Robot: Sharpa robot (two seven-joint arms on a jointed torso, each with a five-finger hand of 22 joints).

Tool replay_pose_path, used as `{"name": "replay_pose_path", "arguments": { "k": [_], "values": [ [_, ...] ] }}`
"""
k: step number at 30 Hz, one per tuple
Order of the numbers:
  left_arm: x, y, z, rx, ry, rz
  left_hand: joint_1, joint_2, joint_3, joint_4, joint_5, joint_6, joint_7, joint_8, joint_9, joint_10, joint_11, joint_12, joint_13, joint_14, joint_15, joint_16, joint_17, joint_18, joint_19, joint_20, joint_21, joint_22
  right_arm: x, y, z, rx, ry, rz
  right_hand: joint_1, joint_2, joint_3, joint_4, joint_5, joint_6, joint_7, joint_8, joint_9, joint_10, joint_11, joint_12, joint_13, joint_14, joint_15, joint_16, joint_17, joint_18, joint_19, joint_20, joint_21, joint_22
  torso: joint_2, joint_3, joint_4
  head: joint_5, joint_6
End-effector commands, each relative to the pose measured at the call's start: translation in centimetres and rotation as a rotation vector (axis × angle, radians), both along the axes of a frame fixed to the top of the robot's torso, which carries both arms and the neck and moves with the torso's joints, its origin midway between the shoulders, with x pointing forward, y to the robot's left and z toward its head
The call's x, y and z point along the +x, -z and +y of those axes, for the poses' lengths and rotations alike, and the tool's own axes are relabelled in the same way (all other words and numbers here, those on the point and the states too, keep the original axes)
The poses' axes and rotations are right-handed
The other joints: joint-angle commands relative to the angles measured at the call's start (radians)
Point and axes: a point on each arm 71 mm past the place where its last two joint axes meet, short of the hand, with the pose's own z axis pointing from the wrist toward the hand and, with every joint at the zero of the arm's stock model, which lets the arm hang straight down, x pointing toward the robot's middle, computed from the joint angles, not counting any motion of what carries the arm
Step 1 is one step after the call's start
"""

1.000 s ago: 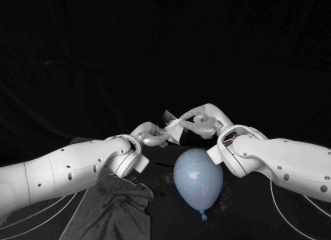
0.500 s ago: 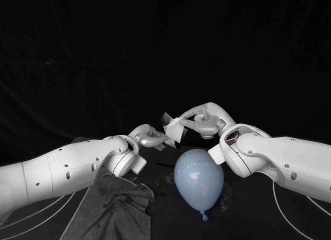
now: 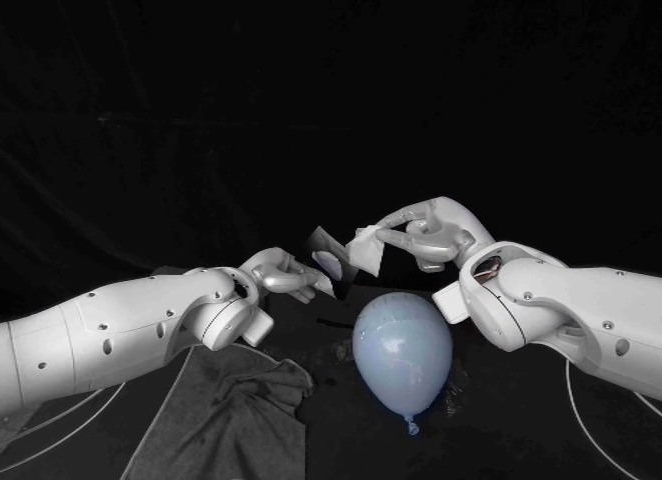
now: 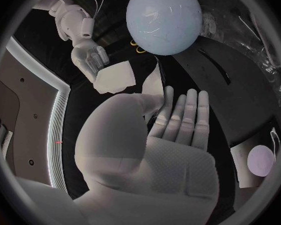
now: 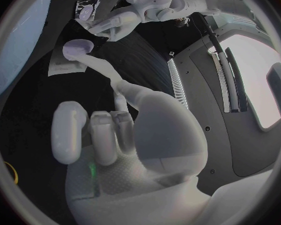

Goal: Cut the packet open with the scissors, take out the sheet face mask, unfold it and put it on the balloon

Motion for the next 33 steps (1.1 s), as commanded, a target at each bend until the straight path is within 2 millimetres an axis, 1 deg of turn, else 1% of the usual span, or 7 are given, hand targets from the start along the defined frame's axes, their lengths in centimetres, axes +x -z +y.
{"name": "replay_pose_path", "arguments": {
  "k": [1,4,7,10,21,28,33],
  "values": [
    [-0.6,0.1,0.2,-0.012,0.038,0.033,0.008,-0.003,0.014,-0.022,0.003,0.002,0.005,0.007,0.005,0.015,-0.001,0.005,0.002,0.004,-0.006,0.009,-0.001,-0.018,0.006,-0.001,-0.006,-0.002,0.0,-0.1,0.0,0.025,-0.015,0.010,-0.005,0.006,0.001,-0.006,0.002,0.012,-0.013,0.013,0.079,0.123,-0.029,0.005,0.263,0.130,-0.031,0.003,0.263,0.000,0.002,-0.007,0.003,0.173,0.000,0.0003,-0.0001,0.007,-0.008],
    [-1.2,0.1,1.1,-0.015,0.042,0.047,0.007,-0.002,0.013,-0.019,0.003,0.000,0.005,0.011,0.010,0.025,-0.002,0.005,0.002,0.014,-0.009,0.019,-0.001,-0.017,0.014,-0.002,-0.003,-0.002,0.1,-0.2,-0.2,0.028,-0.009,0.012,-0.005,0.006,0.001,-0.006,0.002,0.012,-0.013,0.013,0.079,0.123,-0.029,0.005,0.263,0.130,-0.031,0.003,0.263,0.000,0.002,-0.007,0.003,0.173,0.000,-0.0003,-0.0010,0.012,-0.017],
    [-2.2,0.2,2.1,-0.020,0.055,0.063,0.008,-0.002,0.011,-0.017,0.003,-0.002,0.004,0.015,0.014,0.030,-0.003,0.005,0.002,0.027,-0.012,0.034,0.000,-0.014,0.026,-0.004,0.005,0.001,0.3,-0.2,-0.5,0.029,-0.002,0.012,-0.005,0.006,0.003,-0.007,0.002,0.010,-0.012,0.015,0.081,0.123,-0.028,0.005,0.263,0.130,-0.031,0.003,0.263,0.000,0.002,-0.007,0.003,0.173,0.001,0.0000,-0.0004,0.021,-0.034],
    [-3.4,0.5,3.2,-0.025,0.074,0.084,0.009,-0.002,0.007,-0.016,0.003,-0.004,0.003,0.017,0.018,0.033,-0.005,0.005,0.002,0.045,-0.017,0.051,0.002,-0.008,0.041,-0.006,0.018,0.007,0.5,-0.2,-0.6,0.029,0.004,0.012,-0.005,0.006,0.003,-0.007,0.002,0.010,-0.012,0.015,0.081,0.123,-0.028,0.005,0.263,0.130,-0.031,0.003,0.263,0.000,0.002,-0.007,0.003,0.173,-0.001,0.0001,-0.0001,0.034,-0.056],
    [-8.2,3.1,8.5,-0.089,0.138,0.300,0.011,-0.004,0.000,-0.012,0.003,-0.004,0.002,0.019,0.023,0.047,-0.011,0.007,0.003,0.086,-0.029,0.082,0.001,0.010,0.070,-0.011,0.053,0.024,1.3,-0.1,-1.1,0.027,0.024,0.016,-0.006,0.006,0.003,-0.008,0.002,0.010,-0.012,0.016,0.082,0.123,-0.028,0.005,0.263,0.130,-0.031,0.003,0.263,0.000,0.002,-0.007,0.003,0.173,0.000,-0.0008,0.0007,0.086,-0.111],
    [-10.6,4.1,12.2,-0.089,0.181,0.447,0.011,-0.002,-0.002,-0.008,0.003,-0.010,0.003,0.013,0.020,0.080,-0.015,0.019,0.006,0.094,-0.033,0.086,-0.004,0.016,0.075,-0.013,0.066,0.031,1.5,-0.1,-1.6,0.025,0.036,0.016,-0.006,0.006,0.004,-0.008,0.002,0.009,-0.012,0.016,0.082,0.123,-0.028,0.005,0.263,0.130,-0.031,0.003,0.263,-0.001,0.003,-0.007,0.005,0.174,0.000,-0.0009,0.0005,0.129,-0.139],
    [-11.5,5.0,14.6,-0.020,0.234,0.571,0.006,0.001,-0.012,0.003,0.004,-0.006,0.002,0.011,0.019,0.109,-0.019,0.024,0.005,0.123,-0.041,0.094,-0.010,0.027,0.091,-0.017,0.084,0.038,1.7,-0.1,-1.7,0.023,0.042,0.016,-0.006,0.006,0.004,-0.008,0.002,0.009,-0.012,0.016,0.082,0.123,-0.028,0.005,0.263,0.130,-0.031,0.003,0.263,-0.001,0.003,-0.007,0.005,0.174,0.000,-0.0014,0.0004,0.147,-0.151]
  ]
}}
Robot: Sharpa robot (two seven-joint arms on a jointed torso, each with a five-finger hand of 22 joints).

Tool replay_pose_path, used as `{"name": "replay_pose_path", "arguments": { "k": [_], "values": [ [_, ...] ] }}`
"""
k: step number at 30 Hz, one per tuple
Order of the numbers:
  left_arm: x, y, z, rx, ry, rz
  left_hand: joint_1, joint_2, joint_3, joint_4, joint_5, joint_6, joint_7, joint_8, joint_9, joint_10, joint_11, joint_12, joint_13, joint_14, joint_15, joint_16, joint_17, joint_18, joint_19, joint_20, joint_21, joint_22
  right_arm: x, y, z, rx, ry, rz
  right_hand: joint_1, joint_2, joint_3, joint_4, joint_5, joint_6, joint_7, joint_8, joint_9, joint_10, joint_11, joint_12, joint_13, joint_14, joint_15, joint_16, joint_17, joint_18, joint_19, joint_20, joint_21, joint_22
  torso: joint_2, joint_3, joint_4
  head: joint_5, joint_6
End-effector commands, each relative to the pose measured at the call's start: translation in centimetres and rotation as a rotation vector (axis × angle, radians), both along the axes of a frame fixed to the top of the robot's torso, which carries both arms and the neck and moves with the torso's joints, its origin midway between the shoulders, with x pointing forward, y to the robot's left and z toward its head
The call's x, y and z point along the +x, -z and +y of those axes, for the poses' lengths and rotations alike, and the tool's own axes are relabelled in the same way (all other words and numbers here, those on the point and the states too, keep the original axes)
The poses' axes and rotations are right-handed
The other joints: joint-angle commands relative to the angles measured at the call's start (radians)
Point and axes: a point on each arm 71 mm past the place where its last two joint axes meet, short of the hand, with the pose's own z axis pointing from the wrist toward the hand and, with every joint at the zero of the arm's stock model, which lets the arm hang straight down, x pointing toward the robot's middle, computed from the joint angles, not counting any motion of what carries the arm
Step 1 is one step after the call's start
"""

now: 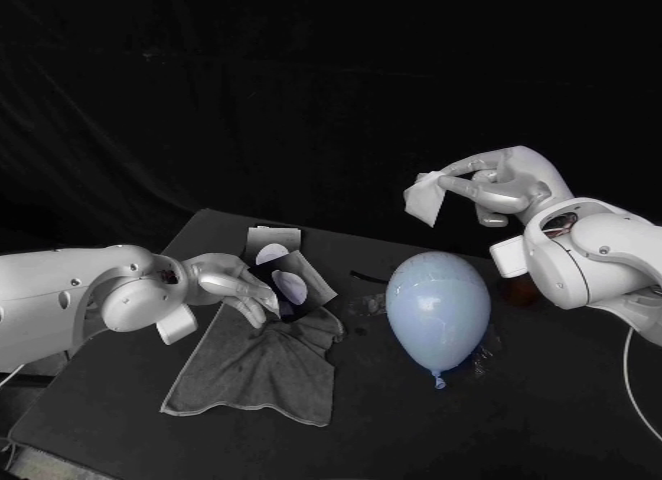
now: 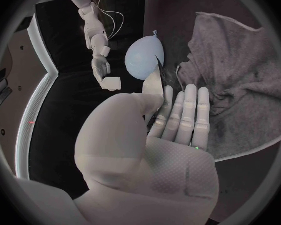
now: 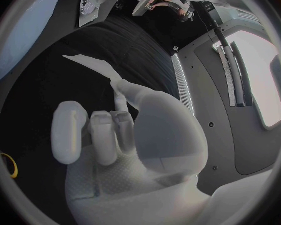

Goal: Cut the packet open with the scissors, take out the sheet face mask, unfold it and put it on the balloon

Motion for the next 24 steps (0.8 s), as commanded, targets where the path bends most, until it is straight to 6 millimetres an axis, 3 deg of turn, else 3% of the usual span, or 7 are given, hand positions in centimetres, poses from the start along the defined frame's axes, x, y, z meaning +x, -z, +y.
{"name": "replay_pose_path", "arguments": {
  "k": [1,6,9,14,17,20,24],
  "values": [
    [-1.2,0.9,0.7,0.023,0.151,0.175,0.001,0.006,-0.011,0.009,0.007,-0.004,0.001,-0.003,0.015,0.011,-0.002,0.001,-0.002,0.018,-0.004,0.001,-0.005,0.026,0.011,-0.003,0.010,0.003,0.1,-0.1,0.1,0.001,-0.017,-0.007,0.000,0.013,0.001,-0.005,0.005,0.013,-0.008,0.004,0.082,0.121,-0.027,0.004,0.263,0.127,-0.028,0.004,0.263,0.000,0.001,-0.005,0.005,0.174,0.000,-0.0003,-0.0008,0.019,-0.012],
    [-1.3,1.5,2.8,0.112,0.153,0.243,-0.004,0.004,-0.012,0.018,0.007,-0.004,0.000,-0.004,0.016,0.016,-0.004,-0.004,-0.002,0.030,-0.006,-0.010,-0.015,0.028,0.020,-0.005,0.009,-0.001,0.1,-0.1,-0.1,-0.001,-0.013,-0.006,0.000,0.013,0.001,-0.005,0.005,0.013,-0.008,0.004,0.082,0.121,-0.027,0.004,0.263,0.127,-0.028,0.004,0.263,0.000,0.001,-0.005,0.005,0.174,0.002,-0.0005,-0.0029,0.030,-0.017],
    [-1.4,1.8,3.6,0.158,0.149,0.272,-0.007,-0.009,-0.013,0.015,0.007,-0.021,0.002,-0.015,0.011,0.026,-0.004,-0.005,-0.002,0.046,-0.009,-0.016,-0.022,0.030,0.032,-0.010,0.010,-0.003,0.2,-0.1,-0.1,-0.001,-0.012,-0.005,0.000,0.013,0.001,-0.005,0.005,0.013,-0.008,0.004,0.082,0.121,-0.027,0.004,0.263,0.127,-0.028,0.004,0.263,0.000,0.001,-0.005,0.005,0.174,0.002,0.0001,-0.0030,0.034,-0.019],
    [-1.5,2.1,4.3,0.213,0.158,0.316,-0.039,-0.048,-0.027,0.029,0.007,-0.126,0.002,-0.079,-0.023,0.042,-0.003,-0.008,-0.002,0.081,-0.012,-0.035,-0.035,0.029,0.056,-0.016,-0.003,-0.018,0.2,0.0,-0.1,-0.003,-0.015,-0.001,0.000,0.013,0.002,-0.006,0.004,0.011,-0.008,0.006,0.084,0.121,-0.027,0.004,0.263,0.127,-0.028,0.004,0.263,0.000,0.000,-0.005,0.003,0.174,0.002,-0.0002,-0.0037,0.037,-0.021],
    [-1.5,2.2,4.5,0.229,0.159,0.326,-0.045,-0.061,-0.033,0.032,0.007,-0.145,0.001,-0.087,-0.031,0.045,-0.001,-0.009,-0.002,0.087,-0.011,-0.041,-0.038,0.029,0.062,-0.017,-0.010,-0.025,0.1,0.0,-0.1,-0.004,-0.015,0.001,0.000,0.013,0.002,-0.006,0.004,0.011,-0.008,0.006,0.084,0.121,-0.027,0.004,0.263,0.127,-0.028,0.004,0.263,0.000,0.000,-0.005,0.003,0.174,0.001,-0.0002,-0.0036,0.038,-0.021],
    [-1.5,2.2,4.8,0.240,0.153,0.324,-0.049,-0.109,-0.052,0.028,0.008,-0.199,0.030,-0.105,-0.043,0.049,0.004,-0.009,-0.002,0.098,-0.011,-0.048,-0.041,0.030,0.074,-0.019,-0.022,-0.036,0.1,0.0,-0.2,-0.004,-0.016,0.004,0.000,0.013,0.002,-0.006,0.004,0.011,-0.008,0.006,0.084,0.121,-0.027,0.004,0.263,0.127,-0.028,0.004,0.263,0.000,0.000,-0.005,0.003,0.174,0.000,-0.0003,-0.0028,0.040,-0.020],
    [-1.3,2.0,5.5,0.244,0.133,0.304,-0.014,-0.167,-0.075,-0.008,0.008,-0.248,0.039,-0.101,-0.050,0.047,0.009,-0.012,-0.002,0.106,-0.009,-0.064,-0.047,0.029,0.092,-0.023,-0.039,-0.053,0.0,0.1,-0.2,-0.006,-0.018,0.008,0.000,0.013,0.002,-0.006,0.004,0.011,-0.008,0.006,0.084,0.121,-0.027,0.004,0.263,0.127,-0.028,0.004,0.263,0.000,0.000,-0.005,0.003,0.174,0.000,-0.0003,-0.0028,0.039,-0.019]
  ]
}}
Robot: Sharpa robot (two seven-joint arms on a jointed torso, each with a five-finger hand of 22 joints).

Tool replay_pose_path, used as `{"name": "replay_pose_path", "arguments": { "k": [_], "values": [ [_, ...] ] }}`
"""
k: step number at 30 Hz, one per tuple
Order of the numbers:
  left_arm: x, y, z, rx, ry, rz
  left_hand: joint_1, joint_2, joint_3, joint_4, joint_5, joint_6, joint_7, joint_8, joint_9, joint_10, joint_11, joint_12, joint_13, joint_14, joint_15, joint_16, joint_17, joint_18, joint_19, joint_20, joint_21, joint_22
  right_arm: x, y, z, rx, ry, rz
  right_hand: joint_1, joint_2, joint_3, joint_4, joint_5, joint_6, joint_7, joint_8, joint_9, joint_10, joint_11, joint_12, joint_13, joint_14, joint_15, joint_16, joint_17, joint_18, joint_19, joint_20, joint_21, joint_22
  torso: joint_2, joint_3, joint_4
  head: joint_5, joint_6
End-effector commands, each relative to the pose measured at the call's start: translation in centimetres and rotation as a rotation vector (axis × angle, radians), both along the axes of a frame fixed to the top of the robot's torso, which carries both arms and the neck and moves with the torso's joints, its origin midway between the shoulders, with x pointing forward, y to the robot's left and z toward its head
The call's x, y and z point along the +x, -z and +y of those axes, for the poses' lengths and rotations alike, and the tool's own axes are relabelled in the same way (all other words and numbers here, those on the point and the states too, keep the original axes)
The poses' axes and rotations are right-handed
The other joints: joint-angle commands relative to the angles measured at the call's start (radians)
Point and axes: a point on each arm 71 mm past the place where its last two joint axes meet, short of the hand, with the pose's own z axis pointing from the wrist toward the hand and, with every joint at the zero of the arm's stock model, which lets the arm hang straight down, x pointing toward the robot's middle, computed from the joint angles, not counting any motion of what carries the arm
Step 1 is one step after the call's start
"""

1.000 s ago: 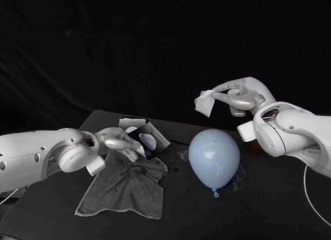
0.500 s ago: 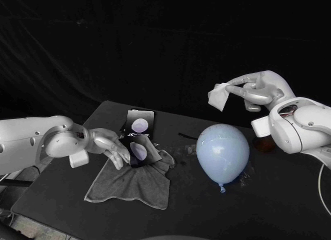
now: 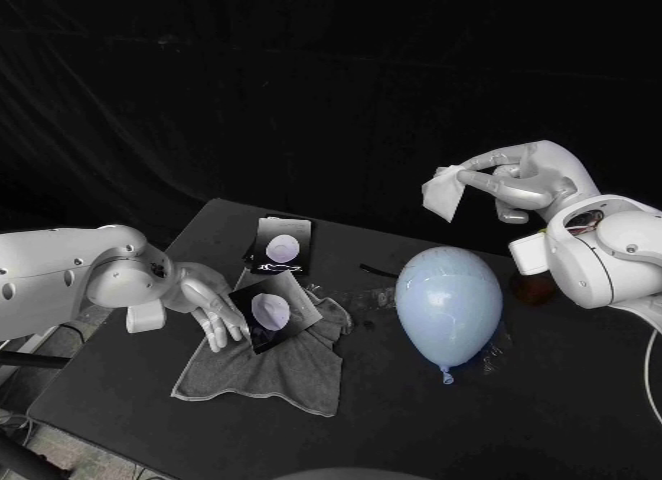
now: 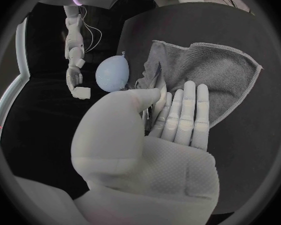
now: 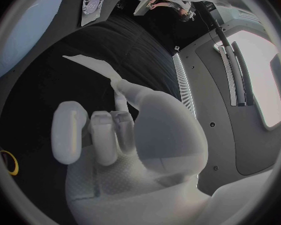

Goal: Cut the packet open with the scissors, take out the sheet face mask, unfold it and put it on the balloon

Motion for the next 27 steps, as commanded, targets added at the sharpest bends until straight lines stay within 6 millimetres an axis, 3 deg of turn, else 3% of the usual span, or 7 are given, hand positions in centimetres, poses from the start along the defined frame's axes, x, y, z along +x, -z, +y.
{"name": "replay_pose_path", "arguments": {
  "k": [1,9,12,13,16,22,27],
  "values": [
    [0.0,-0.2,0.5,0.028,0.021,0.001,0.024,-0.023,-0.013,-0.021,-0.003,-0.034,0.062,0.008,-0.002,-0.002,0.006,-0.009,-0.001,0.007,0.002,-0.016,-0.006,0.013,0.013,-0.002,-0.014,-0.011,-0.1,0.0,0.2,-0.003,-0.022,0.002,0.000,0.013,0.003,-0.006,0.007,0.014,-0.005,0.004,0.084,0.120,-0.025,0.003,0.263,0.127,-0.028,0.003,0.263,0.000,0.001,-0.005,0.004,0.174,-0.001,-0.0002,0.0005,-0.001,0.002],
    [0.8,-1.8,1.9,0.034,0.004,-0.069,0.079,-0.023,-0.078,-0.053,-0.002,-0.123,0.078,0.083,0.002,-0.070,0.025,-0.009,-0.001,-0.034,0.023,-0.068,-0.024,0.010,0.002,0.015,-0.079,-0.059,-0.2,0.1,0.2,-0.005,-0.028,0.009,0.000,0.013,0.003,-0.006,0.007,0.014,-0.005,0.004,0.084,0.120,-0.025,0.003,0.263,0.127,-0.028,0.003,0.263,0.000,0.001,-0.005,0.004,0.174,0.001,-0.0004,0.0011,-0.004,0.005],
    [1.1,-2.6,2.4,0.037,0.004,-0.092,0.084,-0.025,-0.087,-0.056,-0.002,-0.139,0.080,0.094,0.002,-0.078,0.027,-0.006,0.000,-0.040,0.026,-0.072,-0.025,0.010,0.000,0.019,-0.087,-0.065,-0.2,0.1,0.2,-0.007,-0.032,0.012,0.000,0.013,0.003,-0.006,0.007,0.014,-0.005,0.004,0.084,0.120,-0.025,0.003,0.263,0.127,-0.028,0.003,0.263,0.000,0.001,-0.005,0.004,0.174,0.000,-0.0001,0.0008,-0.004,0.006],
    [1.2,-2.9,2.6,0.040,0.005,-0.101,0.075,-0.031,-0.112,-0.051,-0.005,-0.154,0.081,0.101,0.001,-0.084,0.029,-0.005,0.000,-0.048,0.030,-0.075,-0.025,0.009,-0.002,0.023,-0.095,-0.071,-0.2,0.1,0.2,-0.007,-0.033,0.014,0.000,0.013,0.003,-0.006,0.007,0.014,-0.005,0.004,0.084,0.120,-0.025,0.003,0.263,0.127,-0.028,0.003,0.263,0.000,0.001,-0.005,0.004,0.174,0.000,0.0003,0.0007,-0.004,0.006],
    [1.5,-3.7,3.3,0.059,0.012,-0.121,0.100,-0.016,-0.201,-0.036,-0.002,-0.185,0.086,0.159,0.010,-0.104,0.035,0.013,0.003,-0.080,0.038,-0.064,-0.021,0.009,-0.001,0.032,-0.131,-0.098,-0.3,0.2,0.3,-0.009,-0.038,0.018,-0.001,0.013,0.005,-0.008,0.007,0.011,-0.004,0.007,0.087,0.120,-0.025,0.003,0.263,0.127,-0.028,0.003,0.263,0.000,0.001,-0.005,0.004,0.174,-0.001,0.0003,0.0000,-0.009,0.011],
    [1.9,-5.0,4.1,0.080,0.019,-0.147,0.121,-0.015,-0.204,-0.032,-0.001,-0.194,0.088,0.196,0.013,-0.106,0.036,0.033,0.005,-0.101,0.041,-0.054,-0.018,0.008,0.005,0.032,-0.148,-0.111,-0.3,0.3,0.4,-0.012,-0.046,0.023,-0.001,0.013,0.005,-0.008,0.007,0.011,-0.004,0.007,0.087,0.120,-0.025,0.003,0.263,0.127,-0.028,0.003,0.263,0.000,0.001,-0.005,0.004,0.174,-0.001,-0.0002,-0.0001,-0.022,0.023],
    [2.0,-5.3,4.4,0.091,0.024,-0.151,0.141,-0.017,-0.204,-0.031,-0.001,-0.209,0.093,0.223,0.010,-0.138,0.043,0.042,0.004,-0.128,0.047,-0.042,-0.014,0.007,0.010,0.032,-0.159,-0.121,-0.3,0.3,0.4,-0.014,-0.048,0.027,-0.001,0.013,0.006,-0.009,0.007,0.010,-0.004,0.008,0.088,0.120,-0.025,0.003,0.263,0.127,-0.028,0.003,0.263,0.000,0.001,-0.005,0.004,0.174,-0.001,0.0002,-0.0002,-0.022,0.025]
  ]
}}
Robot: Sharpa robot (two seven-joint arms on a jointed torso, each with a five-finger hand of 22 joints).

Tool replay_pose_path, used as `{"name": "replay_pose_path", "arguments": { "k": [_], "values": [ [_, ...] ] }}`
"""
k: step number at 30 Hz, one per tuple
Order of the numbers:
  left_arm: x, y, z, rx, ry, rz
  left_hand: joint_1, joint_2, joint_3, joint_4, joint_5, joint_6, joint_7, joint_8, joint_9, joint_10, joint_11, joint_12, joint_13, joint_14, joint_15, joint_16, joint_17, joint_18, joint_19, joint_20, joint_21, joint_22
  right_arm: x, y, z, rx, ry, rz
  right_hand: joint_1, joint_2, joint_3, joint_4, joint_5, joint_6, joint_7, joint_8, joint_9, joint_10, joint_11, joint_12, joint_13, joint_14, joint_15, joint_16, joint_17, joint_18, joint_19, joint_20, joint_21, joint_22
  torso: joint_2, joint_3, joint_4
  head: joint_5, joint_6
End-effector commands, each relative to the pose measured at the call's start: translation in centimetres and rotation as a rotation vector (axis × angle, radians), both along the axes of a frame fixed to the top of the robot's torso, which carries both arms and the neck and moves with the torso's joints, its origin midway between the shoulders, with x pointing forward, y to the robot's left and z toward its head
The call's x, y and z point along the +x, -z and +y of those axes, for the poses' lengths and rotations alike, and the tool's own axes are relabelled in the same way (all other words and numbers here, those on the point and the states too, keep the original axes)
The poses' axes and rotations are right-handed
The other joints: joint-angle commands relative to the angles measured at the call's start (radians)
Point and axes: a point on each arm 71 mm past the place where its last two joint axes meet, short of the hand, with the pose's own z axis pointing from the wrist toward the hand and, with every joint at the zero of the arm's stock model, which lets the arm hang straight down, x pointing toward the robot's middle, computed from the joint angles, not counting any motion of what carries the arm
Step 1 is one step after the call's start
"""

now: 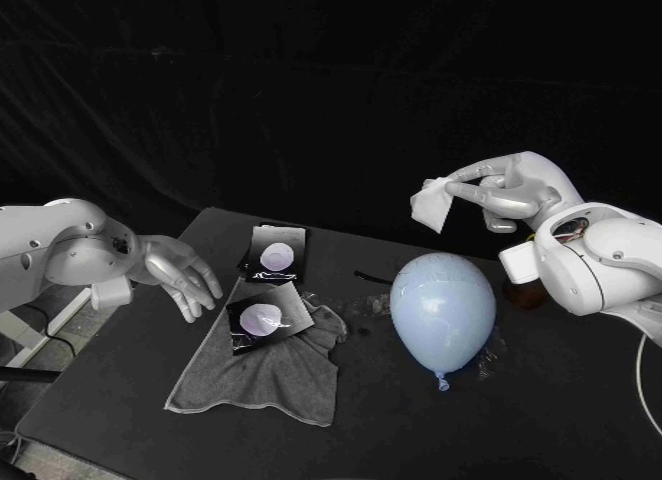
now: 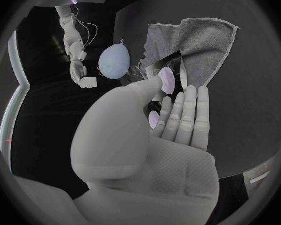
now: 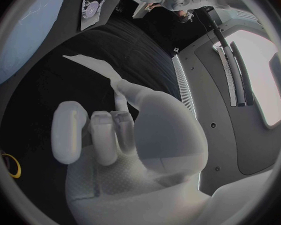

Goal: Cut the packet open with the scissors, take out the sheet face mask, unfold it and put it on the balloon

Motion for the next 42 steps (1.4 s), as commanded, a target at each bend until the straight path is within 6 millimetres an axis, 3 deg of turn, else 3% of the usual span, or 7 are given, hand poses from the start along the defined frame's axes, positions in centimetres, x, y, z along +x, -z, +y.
{"name": "replay_pose_path", "arguments": {
  "k": [1,9,13,21,26,36,42],
  "values": [
    [0.0,-0.2,0.0,0.008,0.047,0.002,0.024,0.000,-0.002,0.001,-0.001,-0.016,0.120,0.016,-0.003,-0.023,0.003,0.012,0.000,-0.023,0.005,0.012,0.004,0.008,0.009,0.001,-0.010,-0.005,-0.1,0.0,0.2,-0.007,-0.022,0.008,0.002,0.008,0.003,-0.006,0.003,0.008,-0.006,0.007,0.088,0.120,-0.025,0.007,0.263,0.127,-0.028,0.006,0.263,0.001,0.003,-0.007,0.005,0.175,0.000,0.0000,-0.0003,-0.002,0.003],
    [0.9,-0.9,-0.3,-0.037,0.025,-0.093,0.033,0.002,0.025,0.007,-0.001,-0.005,0.117,0.060,-0.010,-0.016,-0.002,0.060,0.009,-0.031,0.001,0.052,0.015,0.010,0.021,-0.001,-0.014,-0.011,-0.1,0.1,0.2,-0.009,-0.025,0.013,0.002,0.008,0.003,-0.006,0.003,0.008,-0.006,0.007,0.088,0.120,-0.025,0.007,0.263,0.127,-0.028,0.006,0.263,0.001,0.003,-0.007,0.005,0.175,0.001,-0.0002,0.0012,-0.014,0.018],
    [2.3,-1.5,-2.8,-0.140,0.032,-0.198,0.015,-0.001,0.056,0.021,-0.002,0.071,0.094,0.065,-0.040,0.031,-0.024,0.108,0.015,-0.001,-0.019,0.088,0.022,0.013,0.044,-0.009,0.004,-0.005,-0.1,0.2,0.3,-0.016,-0.038,0.025,0.002,0.008,0.003,-0.006,0.003,0.008,-0.006,0.007,0.088,0.120,-0.025,0.007,0.263,0.127,-0.028,0.006,0.263,0.001,0.003,-0.007,0.005,0.175,0.001,-0.0008,0.0011,-0.040,0.040],
    [4.7,-2.4,-9.6,-0.365,0.046,-0.421,-0.011,-0.012,0.045,0.052,-0.002,0.232,0.058,-0.022,-0.141,0.121,-0.057,0.137,-0.001,0.035,-0.044,0.090,0.009,0.013,0.067,-0.021,0.009,-0.009,0.0,0.5,0.5,-0.030,-0.060,0.049,0.002,0.008,0.004,-0.007,0.003,0.006,-0.006,0.008,0.089,0.120,-0.025,0.007,0.263,0.127,-0.028,0.006,0.263,0.001,0.001,-0.007,0.002,0.174,0.001,-0.0003,0.0000,-0.108,0.094],
    [5.9,-2.7,-13.7,-0.493,0.029,-0.540,-0.008,-0.011,0.035,0.060,-0.003,0.296,0.051,-0.077,-0.185,0.161,-0.063,0.110,-0.004,0.035,-0.045,0.045,-0.012,0.011,0.058,-0.016,-0.012,-0.025,-0.2,0.8,0.5,-0.040,-0.083,0.071,0.002,0.008,0.004,-0.007,0.003,0.006,-0.006,0.008,0.089,0.120,-0.025,0.007,0.263,0.127,-0.028,0.006,0.263,0.001,0.001,-0.007,0.002,0.174,0.001,-0.0004,-0.0021,-0.139,0.111],
    [6.9,-2.8,-19.1,-0.651,-0.022,-0.641,-0.012,-0.007,-0.030,0.080,-0.003,0.305,0.066,-0.159,-0.234,0.143,-0.044,0.030,-0.005,-0.012,-0.017,-0.083,-0.058,-0.007,-0.012,0.005,-0.111,-0.082,-1.1,1.2,1.2,-0.075,-0.176,0.113,0.001,0.009,0.005,-0.007,0.003,0.005,-0.005,0.010,0.091,0.120,-0.024,0.007,0.263,0.127,-0.028,0.006,0.263,0.002,-0.001,-0.007,-0.003,0.172,0.002,0.0017,-0.0008,-0.162,0.114],
    [7.4,-2.8,-21.2,-0.695,-0.037,-0.658,0.037,0.040,-0.208,0.120,-0.002,0.293,0.071,-0.203,-0.258,0.103,-0.026,-0.026,-0.005,-0.046,0.007,-0.186,-0.093,-0.045,-0.052,0.006,-0.192,-0.130,-1.6,1.3,1.7,-0.089,-0.234,0.122,0.001,0.010,0.006,-0.007,0.003,0.003,-0.005,0.010,0.091,0.120,-0.024,0.007,0.263,0.127,-0.027,0.006,0.263,0.002,-0.001,-0.007,-0.003,0.172,0.001,0.0004,0.0001,-0.163,0.110]
  ]
}}
